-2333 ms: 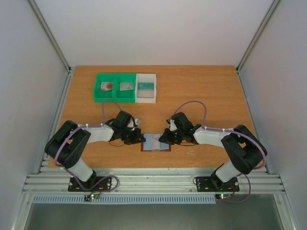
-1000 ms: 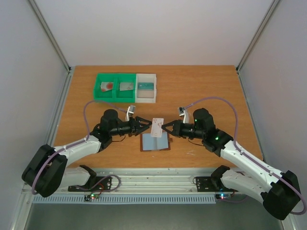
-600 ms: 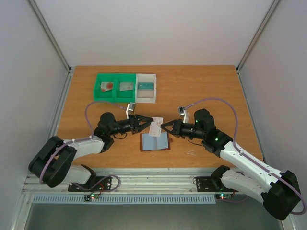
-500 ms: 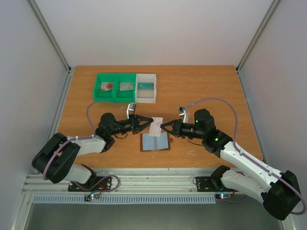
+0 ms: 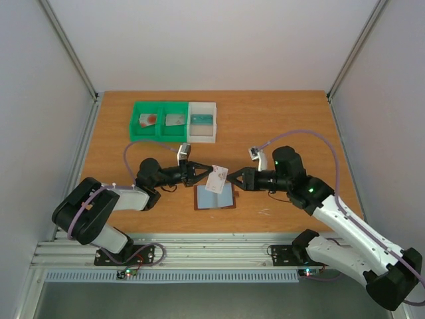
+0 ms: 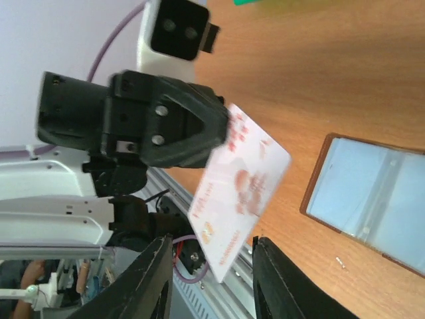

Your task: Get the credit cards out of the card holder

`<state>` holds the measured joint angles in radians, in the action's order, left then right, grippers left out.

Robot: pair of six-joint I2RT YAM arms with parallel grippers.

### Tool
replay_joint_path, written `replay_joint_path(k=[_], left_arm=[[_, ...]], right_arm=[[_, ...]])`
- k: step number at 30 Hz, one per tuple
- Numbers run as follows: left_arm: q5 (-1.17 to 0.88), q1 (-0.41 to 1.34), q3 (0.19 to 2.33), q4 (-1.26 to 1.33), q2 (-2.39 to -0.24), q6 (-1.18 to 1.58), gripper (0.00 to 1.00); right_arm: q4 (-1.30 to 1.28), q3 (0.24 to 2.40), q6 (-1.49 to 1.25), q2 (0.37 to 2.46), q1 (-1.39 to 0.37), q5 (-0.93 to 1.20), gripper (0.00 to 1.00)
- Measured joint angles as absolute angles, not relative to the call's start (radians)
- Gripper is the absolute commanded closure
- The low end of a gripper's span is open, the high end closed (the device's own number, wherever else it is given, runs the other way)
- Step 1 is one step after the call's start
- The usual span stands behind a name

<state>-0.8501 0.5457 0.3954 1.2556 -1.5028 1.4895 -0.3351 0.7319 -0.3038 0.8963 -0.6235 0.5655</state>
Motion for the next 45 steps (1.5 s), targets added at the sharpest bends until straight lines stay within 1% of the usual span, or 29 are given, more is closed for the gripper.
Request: replay_joint_path(k=[3, 8, 12, 16, 18, 24, 26, 28, 33, 39, 45], left_arm=[[-0.892, 0.546, 0.395, 1.254, -1.505, 1.469, 1.00], [-0.973, 0.546, 0.396, 1.244, -1.512, 1.433, 1.00], [-1.018, 0.546, 0.396, 1.215, -1.508, 1.396, 1.00], [-1.044, 0.550, 0.396, 1.097, -1.452, 1.324, 1.00], [-1.045, 0.564, 0.401, 0.973, -1.391, 1.253, 1.00], [-0.983, 0.648, 0.557, 0.383, -1.198, 0.871, 1.00], [-0.978, 0.660, 0.589, 0.275, -1.165, 0.776, 1.00], [-0.975, 0.664, 0.598, 0.192, -1.147, 0.707, 1.00], [-0.968, 0.675, 0.599, 0.067, -1.143, 0.626, 0.99], [-0.977, 0.691, 0.599, 0.052, -1.143, 0.618, 1.00], [-0.989, 0.691, 0.599, 0.067, -1.132, 0.624, 1.00]], right_arm=[[-0.472, 0.836, -0.189, 0.886, -0.624, 0.549, 0.61], [-0.679, 1.013, -0.007, 0.937, -0.624, 0.536, 0.61], [-0.790, 1.079, 0.091, 0.983, -0.624, 0.559, 0.59], [-0.868, 1.122, 0.145, 1.050, -0.624, 0.607, 0.58], [-0.884, 1.127, 0.158, 1.086, -0.624, 0.637, 0.58], [-0.888, 1.115, 0.162, 1.151, -0.623, 0.714, 0.59], [-0.885, 1.103, 0.162, 1.155, -0.624, 0.735, 0.61], [-0.879, 1.096, 0.160, 1.155, -0.624, 0.756, 0.61], [-0.875, 1.090, 0.165, 1.163, -0.624, 0.815, 0.61], [-0.873, 1.068, 0.178, 1.175, -0.624, 0.845, 0.59], [-0.873, 1.064, 0.203, 1.197, -0.630, 0.870, 0.59]])
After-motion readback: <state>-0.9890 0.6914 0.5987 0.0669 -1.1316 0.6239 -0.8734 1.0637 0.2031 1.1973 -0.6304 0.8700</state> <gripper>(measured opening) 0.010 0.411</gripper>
